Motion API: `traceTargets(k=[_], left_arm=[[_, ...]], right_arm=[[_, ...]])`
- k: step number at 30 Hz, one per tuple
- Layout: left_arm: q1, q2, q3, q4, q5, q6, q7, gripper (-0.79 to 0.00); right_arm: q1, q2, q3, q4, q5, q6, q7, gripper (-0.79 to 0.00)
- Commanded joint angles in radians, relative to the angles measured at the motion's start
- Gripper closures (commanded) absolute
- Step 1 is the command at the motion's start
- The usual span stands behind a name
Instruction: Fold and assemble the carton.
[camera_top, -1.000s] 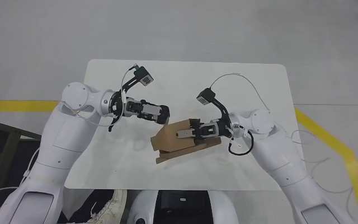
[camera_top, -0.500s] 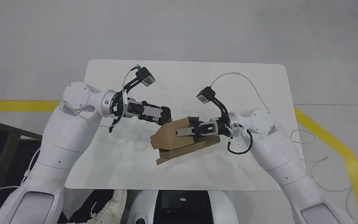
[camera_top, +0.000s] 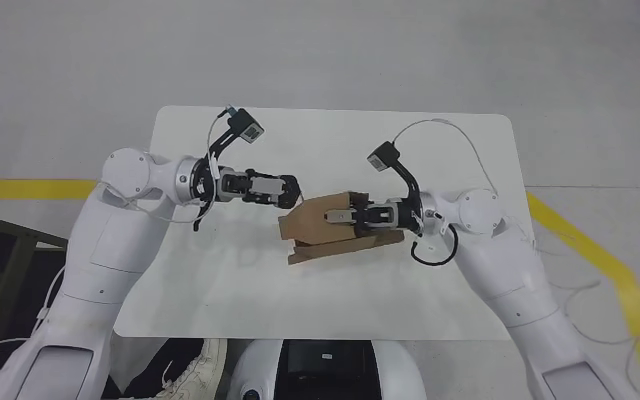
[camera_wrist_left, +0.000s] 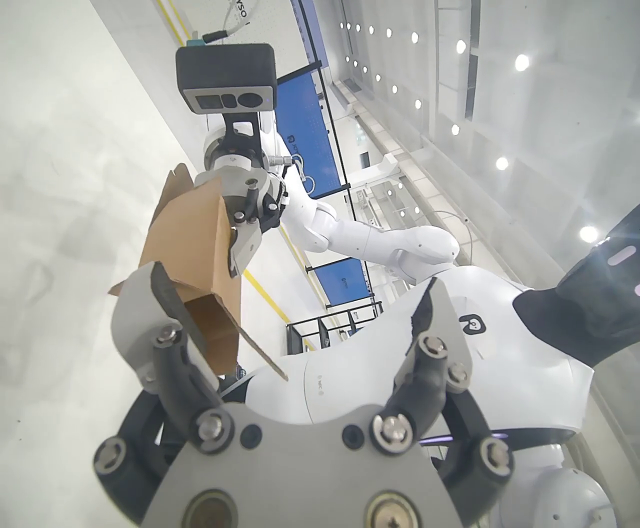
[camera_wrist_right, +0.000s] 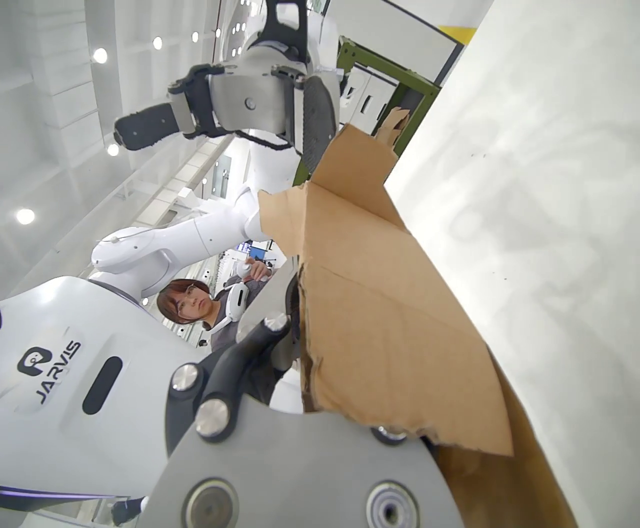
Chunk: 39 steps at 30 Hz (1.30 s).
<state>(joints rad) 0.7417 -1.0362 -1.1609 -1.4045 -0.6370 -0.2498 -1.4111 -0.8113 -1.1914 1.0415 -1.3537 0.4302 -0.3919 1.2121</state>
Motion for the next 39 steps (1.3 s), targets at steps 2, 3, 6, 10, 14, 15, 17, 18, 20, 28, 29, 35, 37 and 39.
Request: traceTargets(k=[2,3,6,10,14,15,17,18,20,28,29,35,37,39], left_arm=[[0.008,0.002,-0.004,-0.016,0.005,0.001,0.002,-0.785],[0.010,0.002,-0.004,-0.022,0.008,0.001,0.001,-0.785],[0.019,0.002,0.005,-0.037,0.018,0.001,0.005,-0.785],[0.022,-0.003,0.031,-0.036,0.019,0.000,0.007,-0.785],[0.017,-0.008,0.053,-0.029,0.015,0.000,0.002,-0.785],[0.015,-0.009,0.057,-0.029,0.015,0.001,-0.001,-0.785],[0.012,-0.011,0.065,-0.030,0.014,0.003,-0.006,-0.785],[0.010,-0.012,0.069,-0.031,0.014,0.004,-0.009,-0.785],[0.007,-0.014,0.077,-0.032,0.014,0.007,-0.014,-0.785],[0.000,-0.019,0.098,-0.042,0.006,0.010,-0.027,-0.785],[0.000,-0.020,0.099,-0.044,0.003,0.011,-0.028,-0.785],[0.002,-0.025,0.124,-0.062,-0.013,0.020,-0.049,-0.785],[0.003,-0.027,0.133,-0.062,-0.014,0.023,-0.052,-0.785],[0.001,-0.030,0.140,-0.060,-0.017,0.026,-0.055,-0.785]], right_arm=[[-0.003,0.003,0.013,0.004,-0.003,0.000,-0.018,0.000],[-0.005,0.003,0.018,0.005,-0.001,0.001,-0.027,0.000],[-0.009,0.005,0.026,0.001,0.004,0.007,-0.039,0.000],[-0.011,0.006,0.034,-0.003,0.001,0.021,-0.058,0.000],[-0.016,0.009,0.052,-0.005,-0.002,0.019,-0.089,0.000],[-0.018,0.010,0.058,-0.006,-0.003,0.016,-0.097,0.000],[-0.024,0.013,0.070,-0.011,-0.006,0.012,-0.112,0.000],[-0.027,0.014,0.075,-0.014,-0.007,0.011,-0.117,0.000],[-0.032,0.016,0.084,-0.021,-0.009,0.008,-0.128,0.000],[-0.055,0.022,0.111,-0.051,-0.031,0.001,-0.166,0.000],[-0.058,0.023,0.114,-0.054,-0.033,-0.002,-0.174,0.000],[-0.080,0.026,0.132,-0.076,-0.053,-0.018,-0.231,0.000],[-0.088,0.027,0.136,-0.084,-0.057,-0.021,-0.243,0.000],[-0.094,0.028,0.139,-0.092,-0.061,-0.022,-0.249,0.000]])
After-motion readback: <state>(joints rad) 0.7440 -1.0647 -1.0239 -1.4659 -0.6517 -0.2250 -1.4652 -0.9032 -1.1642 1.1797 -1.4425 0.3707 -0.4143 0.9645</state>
